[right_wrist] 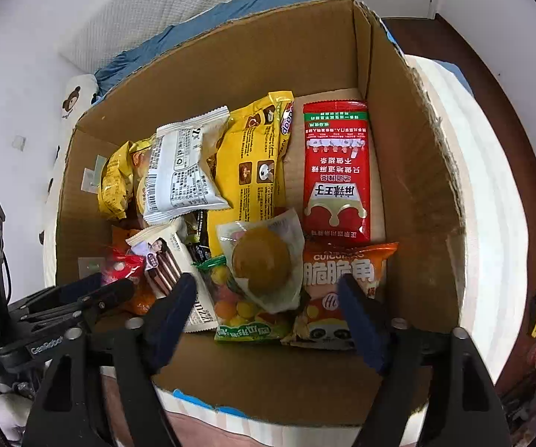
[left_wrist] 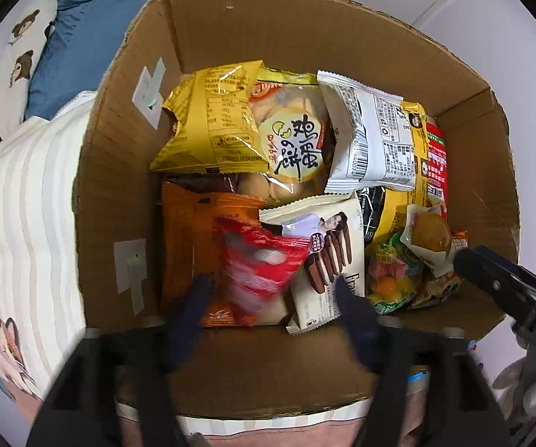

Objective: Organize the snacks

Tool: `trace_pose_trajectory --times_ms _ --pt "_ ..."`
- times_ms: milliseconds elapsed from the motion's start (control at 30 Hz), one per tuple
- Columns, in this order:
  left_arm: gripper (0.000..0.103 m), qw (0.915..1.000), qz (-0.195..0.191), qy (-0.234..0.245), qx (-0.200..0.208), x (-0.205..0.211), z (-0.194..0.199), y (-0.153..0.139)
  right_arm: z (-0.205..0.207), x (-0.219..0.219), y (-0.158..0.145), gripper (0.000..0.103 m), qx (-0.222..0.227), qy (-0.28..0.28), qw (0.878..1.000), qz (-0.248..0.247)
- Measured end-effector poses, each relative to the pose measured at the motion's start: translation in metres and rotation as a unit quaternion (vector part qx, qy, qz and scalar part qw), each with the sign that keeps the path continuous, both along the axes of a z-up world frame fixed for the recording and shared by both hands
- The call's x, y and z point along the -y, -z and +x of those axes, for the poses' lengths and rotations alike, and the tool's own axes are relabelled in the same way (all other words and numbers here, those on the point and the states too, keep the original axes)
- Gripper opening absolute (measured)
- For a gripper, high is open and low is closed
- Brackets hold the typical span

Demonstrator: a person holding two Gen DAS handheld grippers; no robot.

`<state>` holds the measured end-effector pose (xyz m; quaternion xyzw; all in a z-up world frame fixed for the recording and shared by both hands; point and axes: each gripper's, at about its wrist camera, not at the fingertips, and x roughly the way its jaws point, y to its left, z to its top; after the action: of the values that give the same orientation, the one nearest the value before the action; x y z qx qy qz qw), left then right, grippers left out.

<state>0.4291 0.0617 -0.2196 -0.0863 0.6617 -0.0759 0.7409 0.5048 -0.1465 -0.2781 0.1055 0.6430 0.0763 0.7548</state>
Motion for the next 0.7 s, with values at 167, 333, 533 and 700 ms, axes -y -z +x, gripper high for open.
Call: trace_pose_trajectory --times_ms 167,333,533,700 --pt "0.095 0.9996 0.01 -0.004 0.025 0.0 0.0 -0.015 -0.003 -0.008 -0.012 0.1 0.015 -0.007 0.999 -0.035" --pt "0.096 0.9987 0.02 -0.013 0.046 -0.003 -0.001 -0.03 -0.007 -0.007 -0.024 0.1 0.027 -0.005 0.998 -0.064" --pt "0.096 0.9956 0.042 -0.017 0.082 -0.006 -0.008 -0.051 -0.016 -0.004 -0.037 0.101 0.043 -0.002 0.996 -0.078" --pt "0.096 0.9934 0.045 -0.023 0.103 -0.009 -0.024 -0.068 -0.031 -0.001 -0.052 0.101 0.063 -0.002 0.995 -0.078"
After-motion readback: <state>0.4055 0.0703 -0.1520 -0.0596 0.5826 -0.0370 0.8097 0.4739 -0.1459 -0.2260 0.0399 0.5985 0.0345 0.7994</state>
